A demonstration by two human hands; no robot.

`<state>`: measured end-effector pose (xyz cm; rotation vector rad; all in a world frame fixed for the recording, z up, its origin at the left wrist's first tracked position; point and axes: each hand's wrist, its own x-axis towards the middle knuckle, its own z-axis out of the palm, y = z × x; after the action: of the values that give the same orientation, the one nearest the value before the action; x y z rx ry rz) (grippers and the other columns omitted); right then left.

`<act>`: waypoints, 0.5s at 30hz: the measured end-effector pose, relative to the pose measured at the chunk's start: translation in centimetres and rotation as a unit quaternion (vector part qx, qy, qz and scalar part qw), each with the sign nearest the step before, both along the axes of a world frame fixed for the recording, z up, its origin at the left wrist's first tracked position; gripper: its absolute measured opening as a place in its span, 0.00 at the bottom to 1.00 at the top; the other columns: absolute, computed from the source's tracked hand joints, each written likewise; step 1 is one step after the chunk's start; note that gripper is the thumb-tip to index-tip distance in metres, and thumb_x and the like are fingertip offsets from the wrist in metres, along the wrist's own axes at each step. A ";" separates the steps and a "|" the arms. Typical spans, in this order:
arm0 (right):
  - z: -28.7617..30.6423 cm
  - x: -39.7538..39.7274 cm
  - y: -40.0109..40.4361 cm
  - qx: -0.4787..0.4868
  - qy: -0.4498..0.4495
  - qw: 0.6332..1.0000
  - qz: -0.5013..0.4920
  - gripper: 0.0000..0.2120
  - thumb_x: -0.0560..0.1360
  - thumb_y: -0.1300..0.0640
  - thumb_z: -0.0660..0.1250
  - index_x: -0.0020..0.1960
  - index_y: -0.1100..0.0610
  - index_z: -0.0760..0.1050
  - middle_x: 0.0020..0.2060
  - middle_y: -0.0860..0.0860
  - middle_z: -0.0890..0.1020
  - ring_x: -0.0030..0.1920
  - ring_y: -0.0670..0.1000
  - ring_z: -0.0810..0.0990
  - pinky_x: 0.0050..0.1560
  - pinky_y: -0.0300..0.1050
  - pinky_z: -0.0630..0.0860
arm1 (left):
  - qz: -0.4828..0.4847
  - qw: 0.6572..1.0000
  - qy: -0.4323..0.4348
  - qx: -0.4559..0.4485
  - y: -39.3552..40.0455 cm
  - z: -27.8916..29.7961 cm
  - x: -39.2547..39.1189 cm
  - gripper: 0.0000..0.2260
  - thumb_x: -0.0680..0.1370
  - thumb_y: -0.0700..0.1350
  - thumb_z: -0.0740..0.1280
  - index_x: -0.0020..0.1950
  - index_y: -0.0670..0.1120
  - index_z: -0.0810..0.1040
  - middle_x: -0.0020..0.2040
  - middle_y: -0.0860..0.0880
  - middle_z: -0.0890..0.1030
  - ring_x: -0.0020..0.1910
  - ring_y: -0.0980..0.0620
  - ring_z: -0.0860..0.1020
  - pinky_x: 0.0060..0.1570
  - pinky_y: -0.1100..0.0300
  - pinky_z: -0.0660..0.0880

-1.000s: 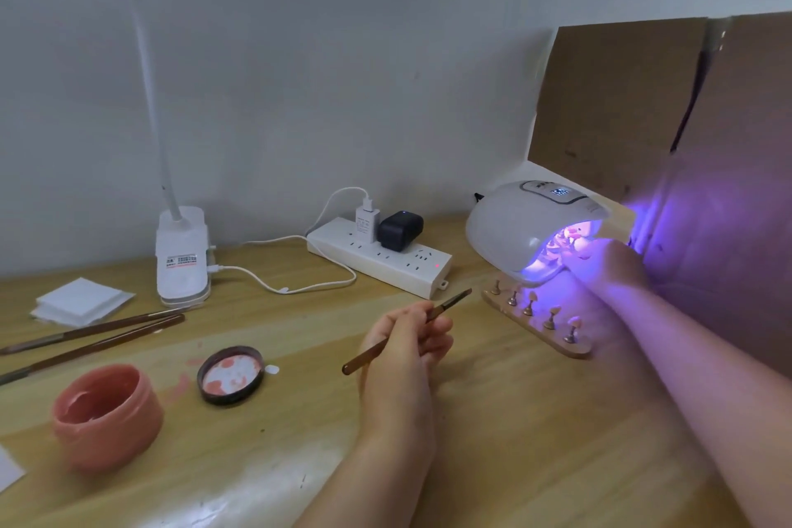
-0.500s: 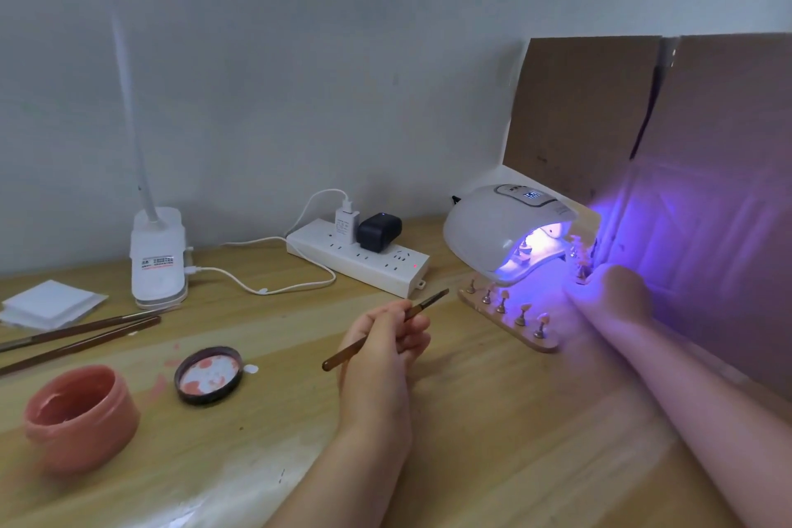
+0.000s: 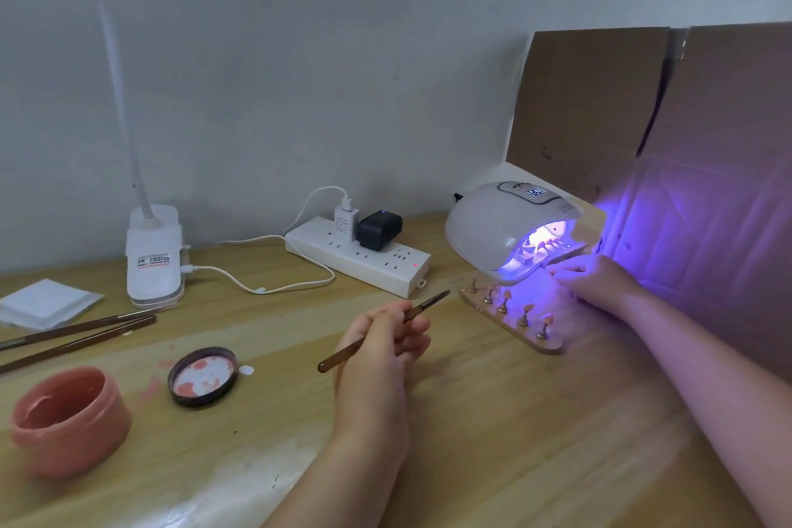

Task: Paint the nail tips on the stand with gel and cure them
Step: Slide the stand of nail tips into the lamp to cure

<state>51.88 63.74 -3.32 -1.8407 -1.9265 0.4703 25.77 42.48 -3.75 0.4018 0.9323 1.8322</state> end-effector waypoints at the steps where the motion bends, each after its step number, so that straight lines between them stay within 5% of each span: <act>1: 0.3 -0.2 0.3 -0.008 -0.008 1.000 -0.022 0.10 0.72 0.59 0.64 0.33 0.56 0.78 0.27 0.46 0.74 0.36 0.52 0.72 0.35 0.42 0.64 | 0.001 1.000 0.000 -0.001 0.0 0.0 0.0 0.07 0.79 0.35 0.63 0.45 0.37 0.80 0.33 0.43 0.82 0.33 0.52 0.81 0.38 0.60 0.80; 5: 0.6 -0.6 1.4 -0.008 -0.026 0.995 -0.093 0.15 0.71 0.53 0.66 0.28 0.55 0.71 0.27 0.51 0.78 0.32 0.53 0.74 0.34 0.42 0.66 | 0.000 1.000 0.003 -0.002 0.0 0.0 0.0 0.07 0.79 0.36 0.63 0.45 0.38 0.80 0.34 0.43 0.82 0.33 0.52 0.80 0.40 0.59 0.79; 9: -0.4 -1.3 1.0 0.080 -0.049 0.992 -0.086 0.22 0.66 0.44 0.70 0.23 0.54 0.64 0.18 0.46 0.65 0.26 0.50 0.64 0.29 0.43 0.60 | -0.002 1.000 0.011 -0.001 0.0 -0.1 0.0 0.07 0.79 0.36 0.63 0.45 0.38 0.80 0.34 0.43 0.83 0.34 0.50 0.80 0.41 0.58 0.79; 11: -0.7 -1.6 0.8 0.129 -0.028 0.989 -0.069 0.12 0.67 0.43 0.72 0.33 0.50 0.74 0.26 0.42 0.73 0.33 0.52 0.73 0.35 0.44 0.67 | 0.000 1.000 0.013 -0.001 0.0 -0.2 0.1 0.07 0.79 0.36 0.63 0.45 0.37 0.80 0.34 0.42 0.83 0.34 0.50 0.80 0.41 0.58 0.80; 13: -1.1 -1.9 0.9 0.154 -0.053 0.986 -0.049 0.08 0.71 0.47 0.71 0.47 0.49 0.77 0.38 0.48 0.80 0.44 0.56 0.78 0.44 0.47 0.73 | 0.002 1.000 0.011 -0.001 0.0 -0.2 0.1 0.07 0.79 0.36 0.63 0.45 0.37 0.80 0.34 0.42 0.82 0.34 0.51 0.80 0.40 0.59 0.80; 15: -1.4 -2.1 1.2 0.163 -0.112 0.979 -0.038 0.06 0.74 0.51 0.68 0.44 0.53 0.79 0.36 0.53 0.80 0.43 0.58 0.77 0.42 0.47 0.73 | 0.000 1.000 0.009 -0.001 -0.1 -0.1 0.0 0.07 0.79 0.36 0.63 0.45 0.37 0.80 0.34 0.43 0.82 0.34 0.51 0.80 0.40 0.59 0.80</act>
<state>49.82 64.95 -4.74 -1.8002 -1.9283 -0.0821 25.81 42.42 -3.85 0.4176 0.9467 1.8310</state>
